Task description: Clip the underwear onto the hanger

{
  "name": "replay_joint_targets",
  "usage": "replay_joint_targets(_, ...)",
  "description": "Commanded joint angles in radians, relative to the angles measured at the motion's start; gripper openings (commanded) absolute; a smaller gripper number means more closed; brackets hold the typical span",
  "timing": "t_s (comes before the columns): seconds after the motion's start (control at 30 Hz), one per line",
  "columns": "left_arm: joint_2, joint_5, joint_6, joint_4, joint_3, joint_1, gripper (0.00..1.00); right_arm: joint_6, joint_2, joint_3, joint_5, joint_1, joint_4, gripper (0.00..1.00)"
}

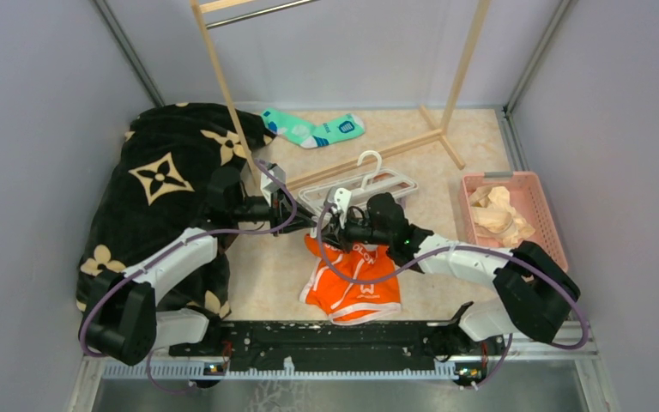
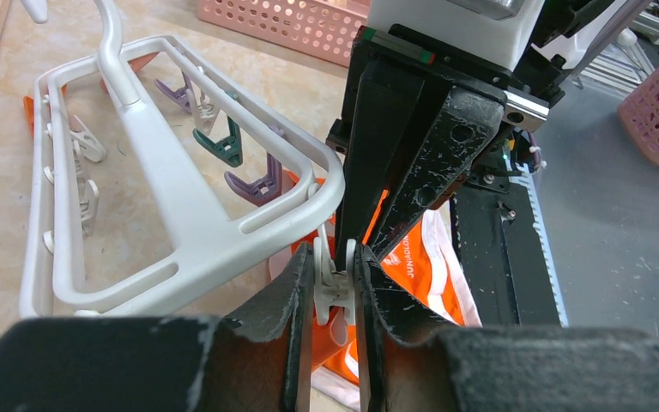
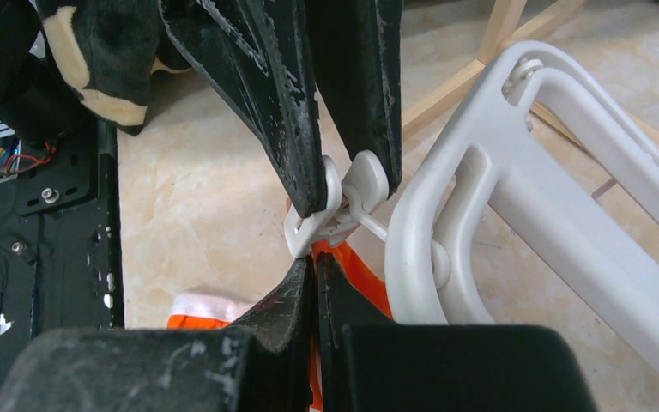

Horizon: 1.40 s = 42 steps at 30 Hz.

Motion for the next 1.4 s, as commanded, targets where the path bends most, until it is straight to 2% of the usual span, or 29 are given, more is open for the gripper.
replay_joint_targets(0.0, -0.005, 0.057, -0.014, 0.03, 0.005, -0.001, 0.0, 0.061, -0.034, -0.03, 0.04, -0.007, 0.177, 0.0)
replay_joint_targets(0.13, -0.006, 0.056, -0.014, 0.031, 0.005, -0.002, 0.0, 0.096, -0.034, -0.076, 0.045, -0.007, 0.28, 0.0)
replay_joint_targets(0.3, -0.003, 0.058, -0.014, 0.031, 0.006, -0.002, 0.0, 0.11, -0.034, -0.097, 0.04, -0.007, 0.324, 0.0)
replay_joint_targets(0.7, -0.005, 0.047, -0.003, 0.02, 0.006, -0.001, 0.0, 0.104, -0.049, -0.089, 0.007, -0.007, 0.317, 0.0)
replay_joint_targets(1.07, -0.011, 0.037, 0.027, -0.01, 0.009, -0.002, 0.0, 0.091, -0.098, -0.077, -0.011, -0.008, 0.251, 0.0)
replay_joint_targets(1.37, -0.012, 0.039, 0.032, -0.013, 0.011, -0.002, 0.0, 0.081, -0.078, -0.041, -0.034, -0.008, 0.213, 0.0)
